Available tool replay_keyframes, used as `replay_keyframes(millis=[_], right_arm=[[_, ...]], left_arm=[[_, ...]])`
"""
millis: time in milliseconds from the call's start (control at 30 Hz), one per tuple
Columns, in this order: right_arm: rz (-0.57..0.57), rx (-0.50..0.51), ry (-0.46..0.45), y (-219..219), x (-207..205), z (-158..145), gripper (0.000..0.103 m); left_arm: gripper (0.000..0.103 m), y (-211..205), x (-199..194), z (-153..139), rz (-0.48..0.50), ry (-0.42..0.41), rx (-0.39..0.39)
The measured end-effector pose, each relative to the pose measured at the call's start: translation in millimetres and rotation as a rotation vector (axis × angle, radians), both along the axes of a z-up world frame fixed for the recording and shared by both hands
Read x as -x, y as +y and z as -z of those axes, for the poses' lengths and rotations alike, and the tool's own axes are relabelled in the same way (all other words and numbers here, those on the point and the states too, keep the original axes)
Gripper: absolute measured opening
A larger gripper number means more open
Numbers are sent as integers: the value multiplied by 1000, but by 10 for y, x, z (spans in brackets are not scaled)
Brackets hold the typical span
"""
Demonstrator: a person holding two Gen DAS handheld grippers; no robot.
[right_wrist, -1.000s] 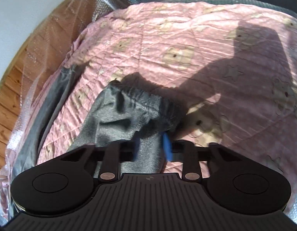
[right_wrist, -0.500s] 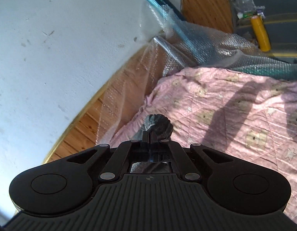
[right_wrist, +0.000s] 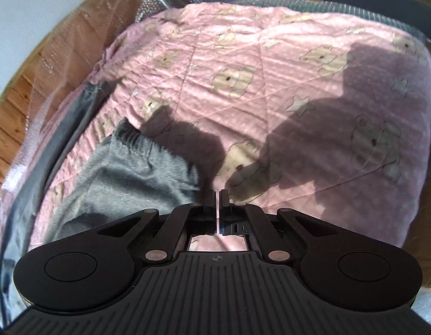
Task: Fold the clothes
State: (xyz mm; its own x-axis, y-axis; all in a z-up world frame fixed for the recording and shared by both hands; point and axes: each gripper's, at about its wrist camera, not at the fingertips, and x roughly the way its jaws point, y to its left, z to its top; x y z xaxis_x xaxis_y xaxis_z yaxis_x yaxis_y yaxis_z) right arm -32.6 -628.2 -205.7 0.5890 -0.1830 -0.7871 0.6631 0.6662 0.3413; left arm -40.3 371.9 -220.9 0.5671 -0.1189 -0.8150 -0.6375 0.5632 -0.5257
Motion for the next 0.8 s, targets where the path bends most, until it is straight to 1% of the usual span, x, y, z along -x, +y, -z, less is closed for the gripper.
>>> replay_keyframes(millis=[33,67,100,133,167,200,233,267,333,400,433,500,567,633,667,700,767,800], right_arm=[[18,34,21,-36,19,-73,11],[36,63,24,-56,40,-163,11],[33,75,-4,-46,60,-271,11],[26,86,-32,-26,71,-376,11],[-8,82,-59,51,30,-463,14],[-46,79,-84,135,-17,-544,19],[-102,79,-96,263,-104,-588,31],[-163,85,-99,417,-221,-621,36],[-299,104,-101,737,-489,-672,36],[-448,142,-79,1088,-789,-653,37],[-523,167,-59,1272,-940,-623,38],[-667,214,-19,1631,-1241,-554,38],[-741,238,35,1866,-1499,-394,38],[-757,241,93,1979,-1721,-216,38],[-737,252,123,1972,-1807,-134,36],[-716,264,153,1966,-1893,-52,33],[-667,288,213,1946,-2063,99,25],[-597,312,238,1888,-2129,92,25]], left_arm=[[35,18,45,-61,-20,-9,-10],[40,36,91,-122,-40,-19,-21],[43,52,135,-192,-58,-32,-26],[43,56,154,-277,-65,-52,-29],[43,60,171,-363,-71,-71,-32],[44,63,188,-449,-78,-91,-34],[44,33,165,-542,-67,-114,-34],[45,-3,130,-610,-51,-136,-31],[47,-198,-73,-738,28,-174,-17],[48,-436,-290,-771,132,-176,-28],[48,-594,-414,-735,195,-167,-31],[48,-837,-582,-626,287,-137,-62],[48,-995,-680,-423,333,-84,-99],[46,-990,-655,-205,323,-13,-117],[44,-944,-619,-127,302,18,-127],[29,-896,-582,-50,281,49,-137],[27,-698,-474,-33,241,32,-81],[28,-637,-454,-64,222,46,-72]])
